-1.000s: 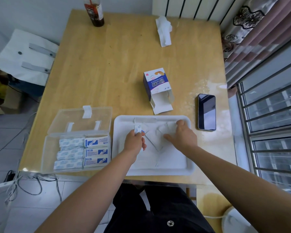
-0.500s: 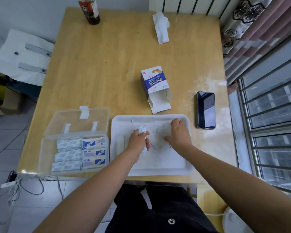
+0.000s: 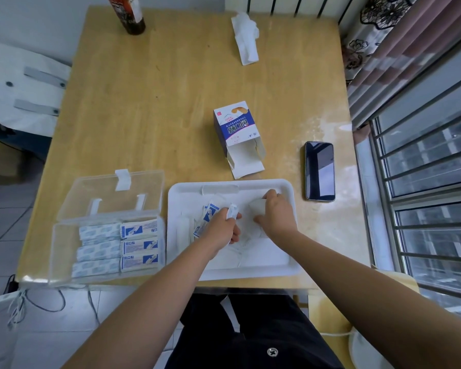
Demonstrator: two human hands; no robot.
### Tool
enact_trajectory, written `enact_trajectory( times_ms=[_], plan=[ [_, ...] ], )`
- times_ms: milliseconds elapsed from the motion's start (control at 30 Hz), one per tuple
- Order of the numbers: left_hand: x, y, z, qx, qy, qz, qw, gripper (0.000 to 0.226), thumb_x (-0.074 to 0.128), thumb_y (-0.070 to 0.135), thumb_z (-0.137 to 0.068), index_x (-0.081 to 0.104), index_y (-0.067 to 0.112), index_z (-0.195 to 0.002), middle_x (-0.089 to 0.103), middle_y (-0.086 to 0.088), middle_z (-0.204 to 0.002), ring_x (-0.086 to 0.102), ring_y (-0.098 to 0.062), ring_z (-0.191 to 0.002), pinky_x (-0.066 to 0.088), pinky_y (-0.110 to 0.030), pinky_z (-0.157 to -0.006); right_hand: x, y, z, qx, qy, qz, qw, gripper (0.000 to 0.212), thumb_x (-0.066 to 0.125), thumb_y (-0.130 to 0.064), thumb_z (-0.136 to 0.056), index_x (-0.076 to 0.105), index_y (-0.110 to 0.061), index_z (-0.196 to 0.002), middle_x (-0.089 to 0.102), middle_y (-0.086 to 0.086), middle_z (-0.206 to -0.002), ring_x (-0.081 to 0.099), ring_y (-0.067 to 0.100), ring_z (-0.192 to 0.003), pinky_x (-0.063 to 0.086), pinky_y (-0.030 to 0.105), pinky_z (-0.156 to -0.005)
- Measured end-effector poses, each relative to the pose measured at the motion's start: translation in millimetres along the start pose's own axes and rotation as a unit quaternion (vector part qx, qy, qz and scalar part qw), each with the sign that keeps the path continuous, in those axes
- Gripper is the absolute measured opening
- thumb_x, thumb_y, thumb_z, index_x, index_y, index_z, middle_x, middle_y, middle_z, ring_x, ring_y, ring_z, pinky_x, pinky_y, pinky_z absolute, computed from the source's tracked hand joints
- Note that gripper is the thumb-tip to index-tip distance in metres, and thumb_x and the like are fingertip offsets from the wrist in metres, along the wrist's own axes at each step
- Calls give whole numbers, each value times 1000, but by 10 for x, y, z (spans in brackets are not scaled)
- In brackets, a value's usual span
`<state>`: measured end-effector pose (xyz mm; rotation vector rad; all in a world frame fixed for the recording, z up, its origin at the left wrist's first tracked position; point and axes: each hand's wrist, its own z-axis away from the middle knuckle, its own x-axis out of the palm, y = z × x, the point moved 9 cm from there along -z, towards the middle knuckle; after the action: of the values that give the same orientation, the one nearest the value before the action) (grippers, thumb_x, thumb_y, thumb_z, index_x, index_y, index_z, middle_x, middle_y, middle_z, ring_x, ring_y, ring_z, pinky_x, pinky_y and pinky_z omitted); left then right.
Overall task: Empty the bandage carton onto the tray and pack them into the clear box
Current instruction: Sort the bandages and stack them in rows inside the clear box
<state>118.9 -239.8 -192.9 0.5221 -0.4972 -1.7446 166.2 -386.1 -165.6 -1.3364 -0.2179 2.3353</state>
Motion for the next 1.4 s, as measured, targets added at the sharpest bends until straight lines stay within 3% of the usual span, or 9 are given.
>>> enact_trajectory(
  times_ms=[233,367,500,667,833,933,1033,1233,1400],
  plan=[
    [-7,-1,15,-2,2,3,1000,29,29,6,-97,53,11,-111,55,-9,-75,51,-20,-64,45,-31,-65,15,30,11,10,-7,36,999,34,68,-25,-85,55,-9,-112,57,6,-108,55,21,-85,43,28,-65],
    [-36,21,31,-2,33,46,998,26,30,5,-95,55,10,-103,49,-5,-71,45,-17,-57,40,-28,-56,-34,11,24,-15,2,-14,1000,13,64,-16,-83,51,-14,-81,53,2,-87,48,18,-70,34,24,-52],
    [-58,99,76,5,42,103,994,15,46,15,-92,57,7,-98,43,-1,-60,38,-16,-48,35,-26,-50,-149,-96,88,-88,22,-79,993,37,62,-8,-80,36,-19,-56,43,0,-70,41,15,-60,28,21,-50],
    [23,103,151,-50,6,143,988,34,58,47,-86,61,13,-83,37,1,-52,34,-15,-46,33,-26,-51,-153,-225,197,-160,20,-57,985,41,60,-6,-79,28,-22,-60,37,-5,-62,33,15,-57,23,26,-50],
    [-52,184,157,46,43,46,997,15,66,20,-86,60,7,-88,42,-3,-51,36,-16,-43,35,-28,-53,-35,-238,257,-188,-48,-108,975,29,66,-6,-72,41,-21,-70,48,0,-78,41,15,-66,35,26,-59],
    [-117,217,173,73,73,23,994,8,66,15,-87,60,10,-85,41,-2,-50,35,-15,-43,33,-24,-48,12,-174,334,-167,-124,-217,954,22,63,-6,-77,49,-13,-93,57,5,-92,51,13,-75,44,18,-64],
    [-111,234,175,85,73,11,994,7,65,15,-87,60,12,-85,41,-1,-50,35,-14,-43,32,-19,-43,-33,-71,300,-147,-118,-234,954,22,57,-8,-86,49,-16,-105,54,2,-97,53,14,-79,48,22,-71],
    [-115,136,94,45,67,39,996,15,66,20,-87,61,6,-91,45,-3,-49,38,-17,-44,38,-28,-54,-146,12,166,-96,-79,-258,958,25,61,-8,-88,58,-15,-112,56,-4,-99,53,5,-85,41,5,-60],
    [-79,178,92,59,54,2,997,8,63,14,-89,59,8,-84,44,-5,-51,36,-17,-45,36,-27,-53,-32,29,181,-29,-151,-320,935,16,57,-21,-93,65,-8,-98,64,2,-85,53,13,-68,44,20,-57]
  ],
)
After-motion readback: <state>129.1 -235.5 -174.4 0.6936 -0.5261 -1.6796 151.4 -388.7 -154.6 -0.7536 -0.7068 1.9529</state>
